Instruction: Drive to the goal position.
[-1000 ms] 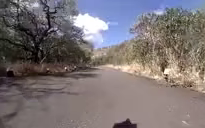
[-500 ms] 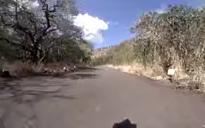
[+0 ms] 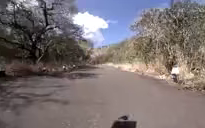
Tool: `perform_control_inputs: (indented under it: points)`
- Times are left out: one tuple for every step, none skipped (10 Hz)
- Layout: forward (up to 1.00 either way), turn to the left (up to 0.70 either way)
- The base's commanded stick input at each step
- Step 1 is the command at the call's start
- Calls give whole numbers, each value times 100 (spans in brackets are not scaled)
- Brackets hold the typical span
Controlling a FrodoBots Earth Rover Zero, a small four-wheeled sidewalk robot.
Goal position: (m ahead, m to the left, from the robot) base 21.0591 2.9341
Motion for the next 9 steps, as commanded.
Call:
perform_control_inputs:
  points:
    - [50, 0]
    - [50, 0]
    - [50, 0]
    - [50, 0]
    - [50, 0]
    - [50, 0]
    - [50, 0]
    - [50, 0]
    - [50, 0]
